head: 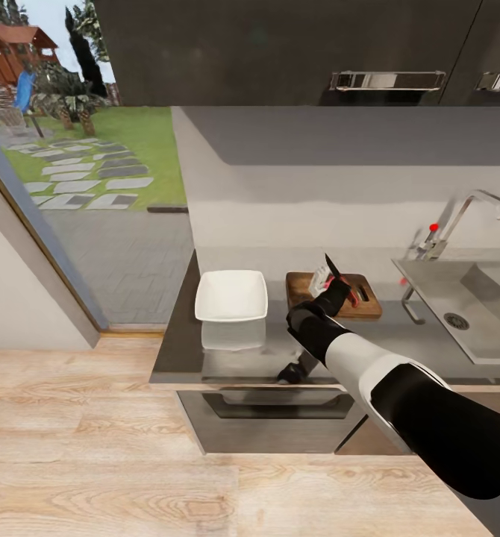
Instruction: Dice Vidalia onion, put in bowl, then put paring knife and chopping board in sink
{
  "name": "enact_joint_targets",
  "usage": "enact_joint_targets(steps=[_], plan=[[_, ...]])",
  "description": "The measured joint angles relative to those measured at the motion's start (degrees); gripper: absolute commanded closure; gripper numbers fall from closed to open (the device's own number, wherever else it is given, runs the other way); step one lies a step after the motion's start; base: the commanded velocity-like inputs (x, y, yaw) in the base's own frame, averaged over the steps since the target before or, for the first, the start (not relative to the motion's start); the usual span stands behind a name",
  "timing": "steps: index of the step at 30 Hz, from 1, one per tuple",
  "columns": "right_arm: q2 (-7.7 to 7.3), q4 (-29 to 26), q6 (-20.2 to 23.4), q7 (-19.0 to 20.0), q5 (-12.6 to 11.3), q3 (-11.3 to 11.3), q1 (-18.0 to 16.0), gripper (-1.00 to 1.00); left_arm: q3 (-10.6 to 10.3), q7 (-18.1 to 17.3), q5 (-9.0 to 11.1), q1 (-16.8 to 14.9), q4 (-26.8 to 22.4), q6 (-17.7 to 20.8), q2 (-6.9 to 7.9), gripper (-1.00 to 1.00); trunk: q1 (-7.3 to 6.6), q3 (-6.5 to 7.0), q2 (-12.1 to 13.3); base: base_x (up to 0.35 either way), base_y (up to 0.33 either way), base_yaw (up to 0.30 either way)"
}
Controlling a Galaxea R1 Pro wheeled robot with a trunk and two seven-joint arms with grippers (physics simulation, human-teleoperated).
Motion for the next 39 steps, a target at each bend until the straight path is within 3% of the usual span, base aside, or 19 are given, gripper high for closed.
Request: enact_joint_targets(steps=[17, 22, 26, 32, 35, 39], plan=[[0.00, -1.4, -0.4, -0.3, 0.1, -0.6, 0.0, 1.00, 0.0, 0.0, 0.0, 0.0, 0.0, 0.0, 0.00, -1.00, 0.00, 0.00, 0.0, 0.000, 0.000, 0.000], [0.01, -7.5, 0.5, -0.2, 0.8, -0.9, 0.0, 1.00, 0.0, 0.0, 0.0, 0.0, 0.0, 0.0, 0.00, -1.00, 0.00, 0.00, 0.0, 0.000, 0.000, 0.000], [-2.31, -14.3, 5.0, 0.0, 0.8, -1.0, 0.0, 1.00, 0.0, 0.0, 0.0, 0.0, 0.0, 0.0, 0.00, -1.00, 0.00, 0.00, 0.0, -0.001, 0.000, 0.000], [-2.74, -16.6, 6.9, 0.0, 0.7, -0.8, 0.1, 1.00, 0.0, 0.0, 0.1, 0.0, 0.1, 0.0, 0.00, -1.00, 0.03, 0.00, 0.0, -0.183, 0.000, 0.000], [-2.65, -16.7, 7.1, 0.0, 0.6, -0.4, 0.0, 1.00, 0.0, 0.0, 0.0, 0.0, 0.1, 0.0, 0.00, -1.00, 0.04, 0.00, 0.0, -0.311, 0.000, 0.000], [-2.35, -16.3, 7.1, 0.0, 0.5, 2.1, 0.1, 1.00, 0.0, 0.0, 0.1, 0.0, 0.1, 0.0, -0.01, -1.00, 0.03, 0.00, 0.0, -0.330, 0.000, 0.000]])
